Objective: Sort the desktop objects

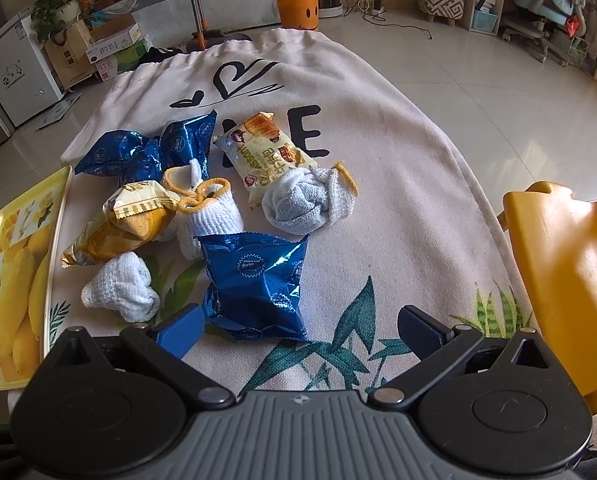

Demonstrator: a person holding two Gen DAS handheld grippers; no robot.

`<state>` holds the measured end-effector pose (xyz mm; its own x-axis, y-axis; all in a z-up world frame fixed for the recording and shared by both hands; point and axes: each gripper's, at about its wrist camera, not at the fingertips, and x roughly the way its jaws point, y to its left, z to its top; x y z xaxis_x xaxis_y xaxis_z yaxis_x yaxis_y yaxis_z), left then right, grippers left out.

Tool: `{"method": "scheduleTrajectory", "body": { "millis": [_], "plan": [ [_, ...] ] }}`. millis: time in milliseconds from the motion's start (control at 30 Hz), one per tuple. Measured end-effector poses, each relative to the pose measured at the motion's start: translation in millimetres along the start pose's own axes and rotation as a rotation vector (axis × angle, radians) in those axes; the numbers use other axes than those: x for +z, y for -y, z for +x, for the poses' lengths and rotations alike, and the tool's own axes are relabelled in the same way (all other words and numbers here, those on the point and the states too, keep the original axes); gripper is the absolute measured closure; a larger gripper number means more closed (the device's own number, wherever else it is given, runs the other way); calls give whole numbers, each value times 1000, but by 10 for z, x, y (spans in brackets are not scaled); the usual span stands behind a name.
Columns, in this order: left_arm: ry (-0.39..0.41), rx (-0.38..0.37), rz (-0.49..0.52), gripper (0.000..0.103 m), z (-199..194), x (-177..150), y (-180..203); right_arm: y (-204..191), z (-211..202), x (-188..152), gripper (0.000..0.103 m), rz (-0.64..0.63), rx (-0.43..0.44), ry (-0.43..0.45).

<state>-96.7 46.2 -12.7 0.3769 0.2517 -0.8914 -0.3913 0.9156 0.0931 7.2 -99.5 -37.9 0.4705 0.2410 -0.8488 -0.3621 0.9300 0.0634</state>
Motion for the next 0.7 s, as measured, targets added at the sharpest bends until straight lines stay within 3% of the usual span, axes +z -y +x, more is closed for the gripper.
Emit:
{"method": "scheduleTrajectory", "body": {
  "millis": [267, 467, 700],
  "plan": [
    [1, 9, 1, 1, -3, -33, 6, 18, -4, 9, 0, 16, 4, 3],
    [-16, -27, -6, 1, 47, -97, 40, 25, 9, 18, 0, 22, -2, 0],
    [-28, 5, -55, 1, 147, -106, 10, 39, 11, 12, 0, 34, -19, 2]
  ]
}}
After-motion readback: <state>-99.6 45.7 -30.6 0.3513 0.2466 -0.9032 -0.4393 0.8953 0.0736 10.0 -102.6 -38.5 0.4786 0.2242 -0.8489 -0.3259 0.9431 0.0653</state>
